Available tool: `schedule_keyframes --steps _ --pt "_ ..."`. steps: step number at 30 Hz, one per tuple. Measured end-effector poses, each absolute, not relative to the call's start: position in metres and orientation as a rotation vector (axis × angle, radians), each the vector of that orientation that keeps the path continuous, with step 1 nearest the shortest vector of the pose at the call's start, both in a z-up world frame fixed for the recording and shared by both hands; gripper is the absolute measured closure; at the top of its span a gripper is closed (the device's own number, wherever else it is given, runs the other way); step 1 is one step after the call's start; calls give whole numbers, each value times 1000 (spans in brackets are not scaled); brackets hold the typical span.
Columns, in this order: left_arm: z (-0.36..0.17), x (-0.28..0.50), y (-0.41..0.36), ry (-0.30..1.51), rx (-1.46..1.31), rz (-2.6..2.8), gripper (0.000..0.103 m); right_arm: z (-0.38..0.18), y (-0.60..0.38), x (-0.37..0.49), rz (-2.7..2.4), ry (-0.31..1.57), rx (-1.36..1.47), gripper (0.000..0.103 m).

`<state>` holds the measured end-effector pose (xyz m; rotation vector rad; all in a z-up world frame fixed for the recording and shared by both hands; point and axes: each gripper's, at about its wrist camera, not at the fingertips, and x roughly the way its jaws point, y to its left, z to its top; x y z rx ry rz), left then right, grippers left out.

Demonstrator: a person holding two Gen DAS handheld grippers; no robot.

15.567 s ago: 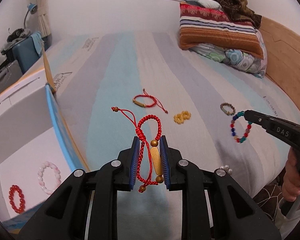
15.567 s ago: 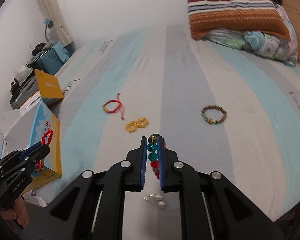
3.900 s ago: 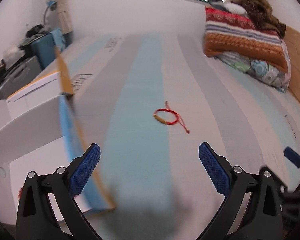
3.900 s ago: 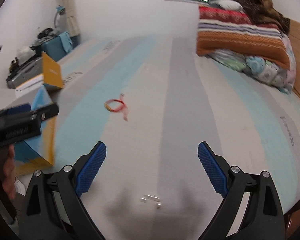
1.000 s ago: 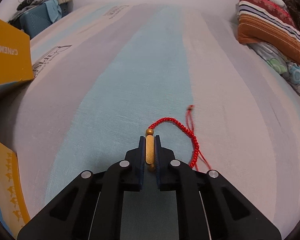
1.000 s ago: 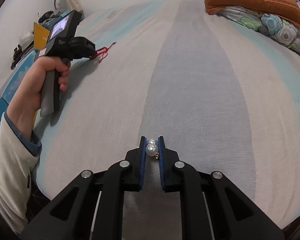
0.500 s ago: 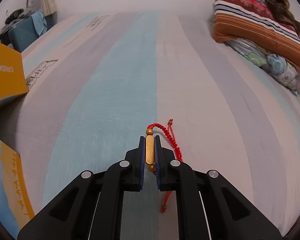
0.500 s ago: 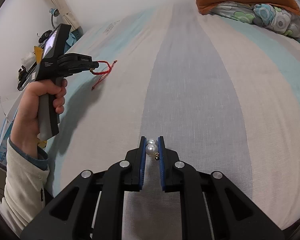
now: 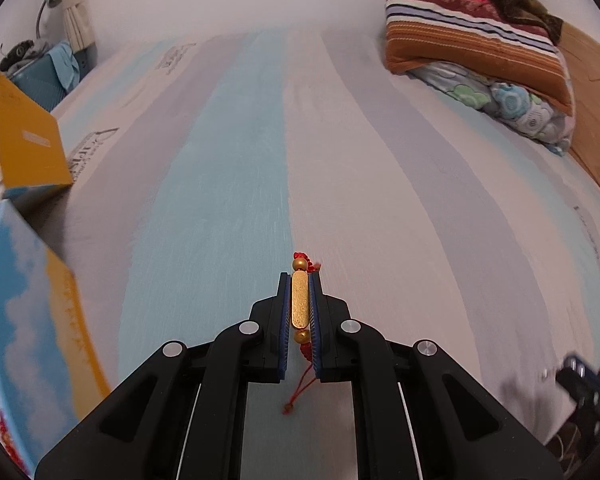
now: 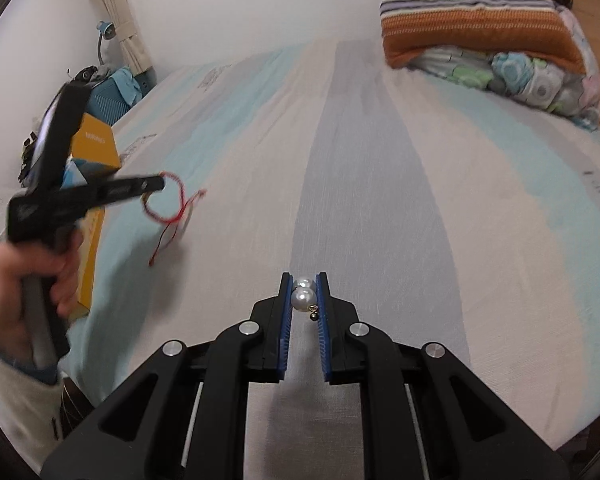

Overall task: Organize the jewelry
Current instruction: 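Lift both items and carry them over the white cardboard box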

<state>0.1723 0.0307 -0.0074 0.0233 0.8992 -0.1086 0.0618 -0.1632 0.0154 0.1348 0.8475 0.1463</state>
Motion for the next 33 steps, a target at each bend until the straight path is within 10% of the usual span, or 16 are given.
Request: schedule_keyframes --steps 33 --pt "125 32 173 690 -14 63 95 150 32 76 330 701 -26 92"
